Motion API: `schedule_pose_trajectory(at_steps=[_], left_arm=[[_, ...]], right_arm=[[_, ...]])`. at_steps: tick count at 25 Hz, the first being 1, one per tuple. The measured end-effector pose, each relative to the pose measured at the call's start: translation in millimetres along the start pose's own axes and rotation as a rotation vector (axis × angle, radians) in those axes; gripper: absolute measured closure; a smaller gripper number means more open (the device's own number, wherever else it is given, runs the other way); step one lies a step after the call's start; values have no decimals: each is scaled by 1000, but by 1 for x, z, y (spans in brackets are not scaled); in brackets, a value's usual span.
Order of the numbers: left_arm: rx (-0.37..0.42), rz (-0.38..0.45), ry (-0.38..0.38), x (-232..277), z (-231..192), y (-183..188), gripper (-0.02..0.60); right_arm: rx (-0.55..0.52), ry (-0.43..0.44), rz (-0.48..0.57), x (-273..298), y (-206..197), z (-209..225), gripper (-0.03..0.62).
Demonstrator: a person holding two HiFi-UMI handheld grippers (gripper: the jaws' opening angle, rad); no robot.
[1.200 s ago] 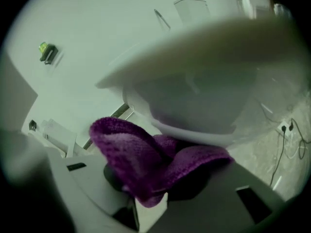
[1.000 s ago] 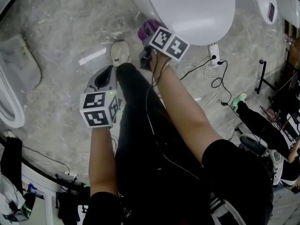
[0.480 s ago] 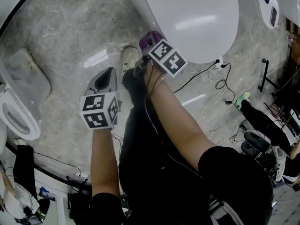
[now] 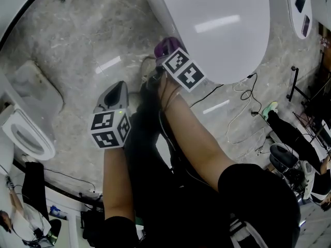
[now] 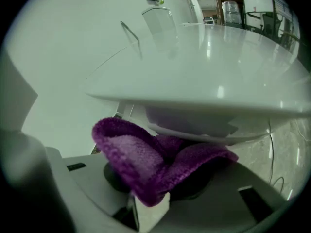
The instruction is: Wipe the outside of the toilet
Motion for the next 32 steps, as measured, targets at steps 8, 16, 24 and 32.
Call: schedule_pose_trajectory(at_steps=[8,16,24,32], left_arm=[[28,-18,-20,-9,-5,32,572],[140,-29,-29,-19,-36,99,572],[238,-82,-66,-22,-77,150,572],[290,-115,-68,-29,-123,192,572]], right_arm=[[78,-25,1,8,12,-21,476],[136,-54,57,15,29,-54,476],[191,-110,107,36,53,-109,476],[195,-110,142,62,81,-168,476]])
Point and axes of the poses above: the fingertips, and each gripper's own axes: x forward along the fingers, z to its right, y out of its top, the point moved 3 cm from there along -x, backward along the fingers, and after that the axes turned 13 degrees about -z, right-handed, at the moved point
